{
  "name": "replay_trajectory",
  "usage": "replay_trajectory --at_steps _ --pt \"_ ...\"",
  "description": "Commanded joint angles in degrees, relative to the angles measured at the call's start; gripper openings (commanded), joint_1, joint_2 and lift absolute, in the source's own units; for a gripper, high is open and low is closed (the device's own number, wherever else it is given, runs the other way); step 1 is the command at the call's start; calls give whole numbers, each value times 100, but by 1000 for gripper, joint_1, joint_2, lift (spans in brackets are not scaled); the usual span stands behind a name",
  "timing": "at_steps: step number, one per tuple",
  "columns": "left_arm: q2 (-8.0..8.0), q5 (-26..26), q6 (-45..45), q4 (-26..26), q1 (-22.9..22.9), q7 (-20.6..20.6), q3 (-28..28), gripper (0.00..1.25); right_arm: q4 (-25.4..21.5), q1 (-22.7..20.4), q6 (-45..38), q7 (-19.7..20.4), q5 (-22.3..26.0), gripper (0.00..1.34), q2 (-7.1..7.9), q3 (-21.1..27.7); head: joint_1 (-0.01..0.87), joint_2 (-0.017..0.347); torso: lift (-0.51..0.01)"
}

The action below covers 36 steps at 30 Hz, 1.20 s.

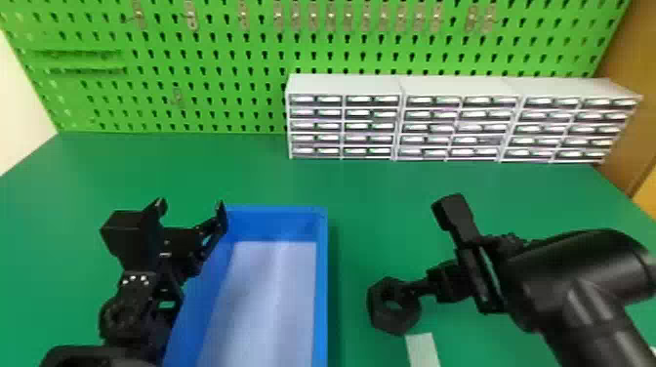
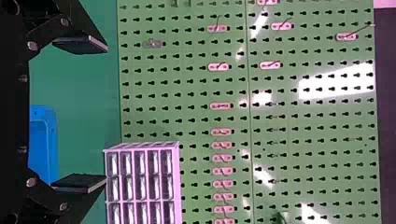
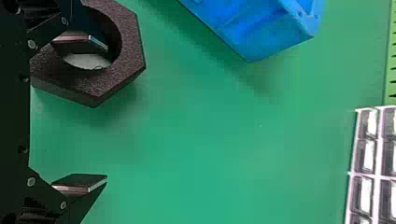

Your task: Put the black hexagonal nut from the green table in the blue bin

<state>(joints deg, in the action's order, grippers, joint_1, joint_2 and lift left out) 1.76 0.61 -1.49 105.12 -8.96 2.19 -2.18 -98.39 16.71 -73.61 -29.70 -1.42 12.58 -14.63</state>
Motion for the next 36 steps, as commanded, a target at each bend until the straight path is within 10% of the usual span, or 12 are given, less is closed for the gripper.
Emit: replay_trajectory --at_steps 1,36 --pt "0 0 0 0 0 0 -2 966 48 -1 -13 -203 -315 1039 -45 -40 657 57 -95" --pt "0 9 17 -17 61 0 -2 966 356 104 31 -1153 -1467 1039 -318 -57 657 57 -95"
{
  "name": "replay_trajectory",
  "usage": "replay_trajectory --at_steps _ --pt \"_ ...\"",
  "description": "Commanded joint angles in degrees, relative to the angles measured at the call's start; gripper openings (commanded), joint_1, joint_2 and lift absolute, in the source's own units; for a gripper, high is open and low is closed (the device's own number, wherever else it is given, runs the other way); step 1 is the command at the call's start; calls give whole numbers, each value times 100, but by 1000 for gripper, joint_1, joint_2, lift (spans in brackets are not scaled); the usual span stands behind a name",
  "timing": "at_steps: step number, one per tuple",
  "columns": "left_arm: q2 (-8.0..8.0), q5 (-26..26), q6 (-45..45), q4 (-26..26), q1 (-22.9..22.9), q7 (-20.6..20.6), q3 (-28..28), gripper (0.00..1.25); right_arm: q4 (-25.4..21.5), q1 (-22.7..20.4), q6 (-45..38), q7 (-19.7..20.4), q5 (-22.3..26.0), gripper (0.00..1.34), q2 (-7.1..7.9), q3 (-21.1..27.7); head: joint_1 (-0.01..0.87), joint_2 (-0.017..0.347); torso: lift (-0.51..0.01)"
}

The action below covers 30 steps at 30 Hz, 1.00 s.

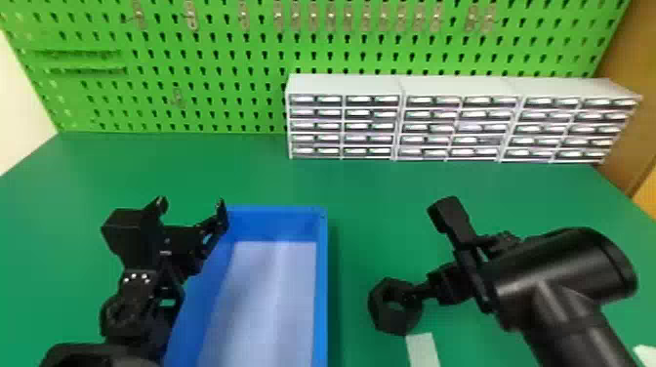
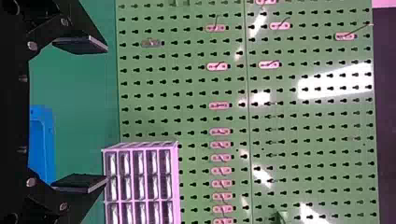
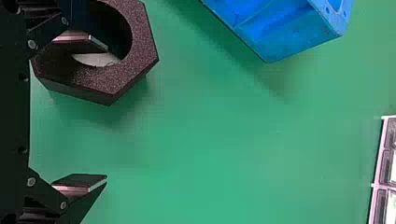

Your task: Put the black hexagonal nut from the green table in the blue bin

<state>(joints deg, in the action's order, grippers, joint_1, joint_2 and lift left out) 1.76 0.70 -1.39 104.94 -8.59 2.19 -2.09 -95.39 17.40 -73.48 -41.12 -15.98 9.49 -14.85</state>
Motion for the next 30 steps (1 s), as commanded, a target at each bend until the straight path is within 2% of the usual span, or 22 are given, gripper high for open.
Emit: replay_trajectory --at_steps 1,26,28,29,30 --pt "0 0 16 0 24 0 -11 966 74 44 18 -19 -10 1039 -9 -36 657 57 -95" --pt "0 0 113 -35 103 0 -81 966 610 132 237 -63 -98 1026 -88 -185 657 57 -95" --pt "0 0 122 -44 103 0 -81 966 654 140 237 -63 -98 936 -88 -185 657 57 -95" --pt "9 0 122 -44 103 0 -81 966 663 140 237 -63 -89 838 -88 -176 657 57 -95" --pt "9 0 122 -44 103 9 -81 966 680 140 220 -63 -54 663 -88 -159 657 57 -95"
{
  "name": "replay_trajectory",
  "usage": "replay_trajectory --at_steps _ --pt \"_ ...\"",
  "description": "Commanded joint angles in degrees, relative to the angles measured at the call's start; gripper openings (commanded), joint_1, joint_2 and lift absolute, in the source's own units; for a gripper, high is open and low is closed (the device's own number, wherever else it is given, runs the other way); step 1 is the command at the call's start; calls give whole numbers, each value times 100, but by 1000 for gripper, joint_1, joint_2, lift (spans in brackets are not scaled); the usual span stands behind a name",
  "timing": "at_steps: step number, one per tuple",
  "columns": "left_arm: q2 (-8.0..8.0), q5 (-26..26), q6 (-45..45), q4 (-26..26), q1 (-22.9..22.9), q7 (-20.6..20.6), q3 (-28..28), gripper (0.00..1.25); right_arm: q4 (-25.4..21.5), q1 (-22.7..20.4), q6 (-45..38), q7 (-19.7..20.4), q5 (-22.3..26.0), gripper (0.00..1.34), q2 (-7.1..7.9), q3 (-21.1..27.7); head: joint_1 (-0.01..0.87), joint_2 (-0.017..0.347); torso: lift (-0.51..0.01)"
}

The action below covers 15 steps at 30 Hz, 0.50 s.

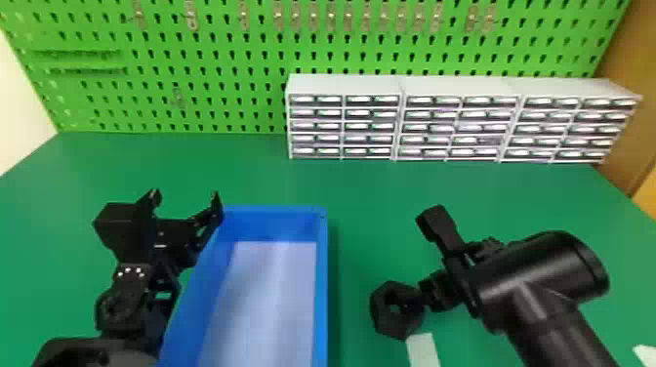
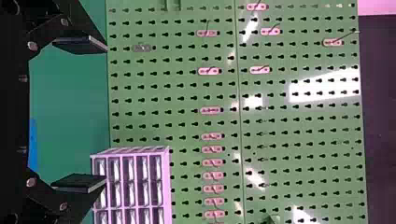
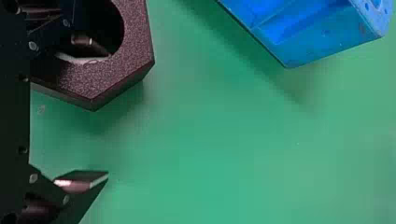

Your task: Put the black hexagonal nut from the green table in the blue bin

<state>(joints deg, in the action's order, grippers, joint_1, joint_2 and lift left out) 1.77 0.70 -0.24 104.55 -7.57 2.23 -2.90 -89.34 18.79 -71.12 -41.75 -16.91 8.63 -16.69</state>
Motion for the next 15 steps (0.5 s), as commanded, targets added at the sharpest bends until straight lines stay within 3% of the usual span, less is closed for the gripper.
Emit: replay_trajectory --at_steps 1,3,15 --pt "-1 0 7 -5 1 6 0 966 75 -7 -34 0 38 548 -2 51 657 57 -95" --pt "-1 0 7 -5 1 6 0 966 75 -16 -113 0 38 456 -19 104 657 57 -95" --pt "8 0 7 -14 -7 -3 0 966 48 -25 -183 -105 30 453 7 122 657 57 -95"
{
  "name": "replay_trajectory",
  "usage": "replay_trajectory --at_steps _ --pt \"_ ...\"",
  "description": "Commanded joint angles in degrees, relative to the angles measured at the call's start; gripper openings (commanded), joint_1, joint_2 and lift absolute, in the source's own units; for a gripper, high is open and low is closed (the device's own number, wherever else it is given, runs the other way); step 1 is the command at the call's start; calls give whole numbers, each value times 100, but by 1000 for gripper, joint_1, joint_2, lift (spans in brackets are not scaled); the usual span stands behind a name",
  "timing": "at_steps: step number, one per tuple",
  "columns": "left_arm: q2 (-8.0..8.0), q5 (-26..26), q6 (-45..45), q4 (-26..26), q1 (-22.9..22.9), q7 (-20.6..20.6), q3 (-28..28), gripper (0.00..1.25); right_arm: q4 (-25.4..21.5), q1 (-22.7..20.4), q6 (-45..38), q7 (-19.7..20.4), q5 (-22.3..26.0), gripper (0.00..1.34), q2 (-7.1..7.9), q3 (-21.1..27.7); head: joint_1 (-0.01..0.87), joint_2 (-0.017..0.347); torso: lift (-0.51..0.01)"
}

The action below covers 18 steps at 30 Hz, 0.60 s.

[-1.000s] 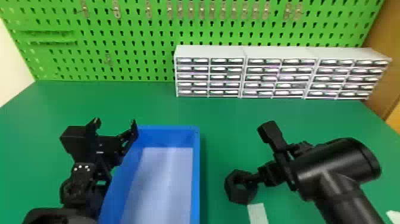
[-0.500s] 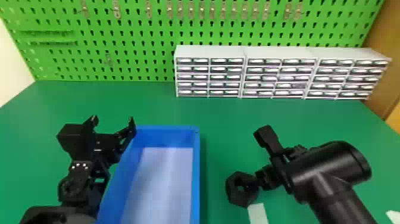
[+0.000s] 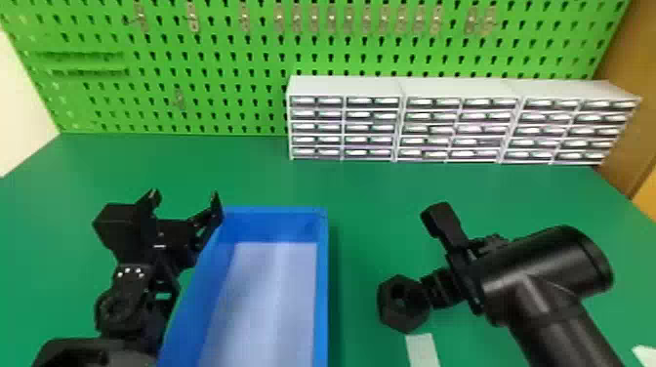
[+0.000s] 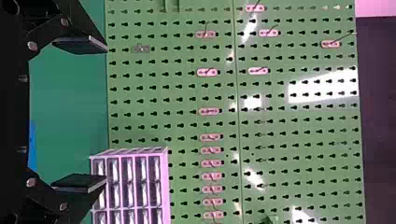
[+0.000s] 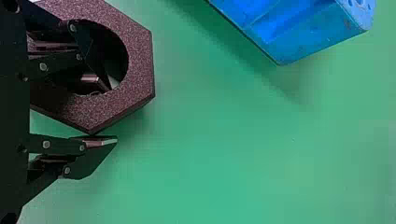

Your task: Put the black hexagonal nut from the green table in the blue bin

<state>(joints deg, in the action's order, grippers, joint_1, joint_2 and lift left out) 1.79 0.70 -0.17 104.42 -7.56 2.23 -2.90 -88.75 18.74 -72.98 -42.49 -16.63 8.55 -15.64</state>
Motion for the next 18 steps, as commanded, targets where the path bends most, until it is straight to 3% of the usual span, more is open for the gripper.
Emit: replay_trajectory --at_steps 1,11,18 --pt "-3 9 0 -1 -9 -3 9 966 -20 -37 12 -32 2 453 6 26 657 57 -95" --pt "-3 9 0 -27 -9 -3 35 966 -151 -151 30 -40 -42 453 6 343 657 57 -95" --pt "-3 9 0 -54 -9 -3 79 966 -485 -195 91 -40 -95 451 -3 721 657 57 -95"
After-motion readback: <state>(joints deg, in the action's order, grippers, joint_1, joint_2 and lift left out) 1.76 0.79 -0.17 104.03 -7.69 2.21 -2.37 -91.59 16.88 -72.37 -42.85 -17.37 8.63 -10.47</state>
